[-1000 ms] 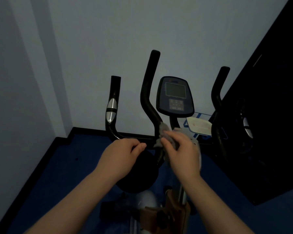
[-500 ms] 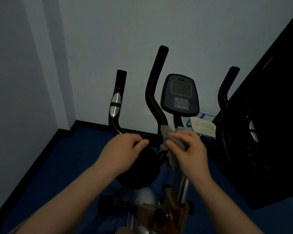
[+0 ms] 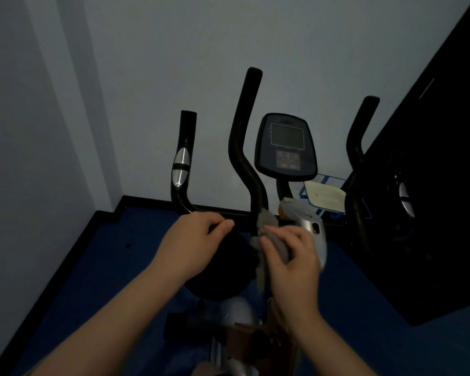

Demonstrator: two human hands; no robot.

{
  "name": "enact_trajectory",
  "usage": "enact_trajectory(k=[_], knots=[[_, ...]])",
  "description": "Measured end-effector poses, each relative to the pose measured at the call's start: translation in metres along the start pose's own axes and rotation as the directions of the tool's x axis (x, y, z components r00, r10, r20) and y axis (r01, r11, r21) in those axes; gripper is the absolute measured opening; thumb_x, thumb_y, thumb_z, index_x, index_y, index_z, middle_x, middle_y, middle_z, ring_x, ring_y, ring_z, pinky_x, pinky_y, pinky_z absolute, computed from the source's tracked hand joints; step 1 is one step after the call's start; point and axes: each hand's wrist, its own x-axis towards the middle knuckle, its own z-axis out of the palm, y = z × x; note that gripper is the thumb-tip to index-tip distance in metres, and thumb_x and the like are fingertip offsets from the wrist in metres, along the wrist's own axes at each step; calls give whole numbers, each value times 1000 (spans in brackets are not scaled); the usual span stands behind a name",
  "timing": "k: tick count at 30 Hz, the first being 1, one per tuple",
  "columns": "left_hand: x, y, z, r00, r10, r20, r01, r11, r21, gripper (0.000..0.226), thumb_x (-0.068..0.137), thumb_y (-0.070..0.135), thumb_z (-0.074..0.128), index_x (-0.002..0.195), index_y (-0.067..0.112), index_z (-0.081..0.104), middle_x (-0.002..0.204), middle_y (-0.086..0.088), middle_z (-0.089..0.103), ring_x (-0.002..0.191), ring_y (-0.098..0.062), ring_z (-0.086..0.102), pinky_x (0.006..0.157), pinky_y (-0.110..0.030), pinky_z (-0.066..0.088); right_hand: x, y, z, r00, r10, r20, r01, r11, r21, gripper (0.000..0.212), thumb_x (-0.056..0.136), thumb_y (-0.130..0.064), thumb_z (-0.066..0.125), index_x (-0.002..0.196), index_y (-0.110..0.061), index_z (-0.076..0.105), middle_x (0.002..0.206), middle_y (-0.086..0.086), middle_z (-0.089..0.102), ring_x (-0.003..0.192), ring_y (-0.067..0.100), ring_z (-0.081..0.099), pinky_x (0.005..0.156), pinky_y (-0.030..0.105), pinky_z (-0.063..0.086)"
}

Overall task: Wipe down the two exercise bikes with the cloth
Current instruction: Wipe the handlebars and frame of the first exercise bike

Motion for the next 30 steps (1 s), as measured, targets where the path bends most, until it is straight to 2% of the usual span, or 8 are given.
enact_trajectory(k=[3, 6, 10, 16, 18, 20, 26, 30], knots=[[-1, -1, 1, 999, -35, -41, 31, 996, -78, 25, 94, 43, 54, 81, 33, 73, 74, 12, 69, 73, 0, 62, 66, -25, 50, 7, 1, -14, 991, -34, 130, 34, 999, 6, 19, 80, -14, 76, 93, -28, 73, 101, -6, 56, 97, -3, 54, 83, 7, 41], [-2, -1, 2, 989, -67, -130, 41, 981, -190, 24, 93, 38, 57, 77, 35, 74, 77, 20, 69, 77, 8, 60, 61, -10, 41, 37, -7, -16, 999, -31, 38, 30, 999, 24, 16, 83, -14, 74, 95, -24, 72, 103, -2, 59, 98, -3, 54, 86, 5, 38], [-19, -10, 9, 981, -87, -172, 27, 945, -325, 21, 95, 34, 55, 86, 41, 73, 85, 28, 68, 86, 12, 60, 67, -5, 43, 5, -6, 2, 999, 47, 6, -47, 998, 40, 16, 86, -16, 70, 101, -21, 72, 106, -5, 56, 97, -8, 52, 86, 4, 38], [-27, -17, 14, 975, -106, -197, 6, 893, -449, 28, 101, 25, 46, 96, 38, 70, 96, 18, 70, 93, 6, 62, 74, -7, 43, 33, -29, -21, 983, 43, 179, -66, 990, 121, 15, 91, -26, 64, 103, -34, 69, 96, -15, 67, 92, -4, 61, 82, 20, 50], [-27, -16, 13, 976, -112, -189, 6, 875, -484, 29, 101, 26, 43, 97, 37, 69, 92, 21, 70, 90, 7, 62, 72, -7, 43, 41, -47, -8, 938, 42, 343, -52, 998, 20, 19, 91, -35, 61, 109, -35, 66, 98, -16, 66, 93, -1, 61, 82, 23, 52], [-29, -15, 12, 976, -115, -184, 6, 862, -507, 28, 102, 31, 39, 98, 36, 66, 90, 27, 68, 86, 9, 62, 68, -4, 42, 39, -55, 8, 860, 74, 505, 30, 981, -194, 21, 94, -44, 54, 106, -31, 65, 101, -7, 67, 98, 13, 60, 86, 35, 50], [-32, -20, 12, 975, -142, -171, 23, 830, -557, 36, 91, 51, 35, 107, 30, 60, 97, 14, 69, 90, -1, 65, 74, -17, 50, 37, -52, -7, 777, 115, 619, 115, 941, -319, 32, 95, -52, 44, 104, -29, 64, 100, -3, 69, 98, 17, 61, 85, 37, 50], [-33, -20, 11, 979, -137, -150, 36, 842, -538, 40, 91, 51, 33, 101, 25, 62, 94, 7, 68, 87, -7, 64, 71, -19, 50, 54, -62, 8, 715, 71, 696, 339, 835, -433, 36, 96, -53, 43, 107, -24, 60, 102, -1, 65, 98, 19, 59, 73, 32, 43]])
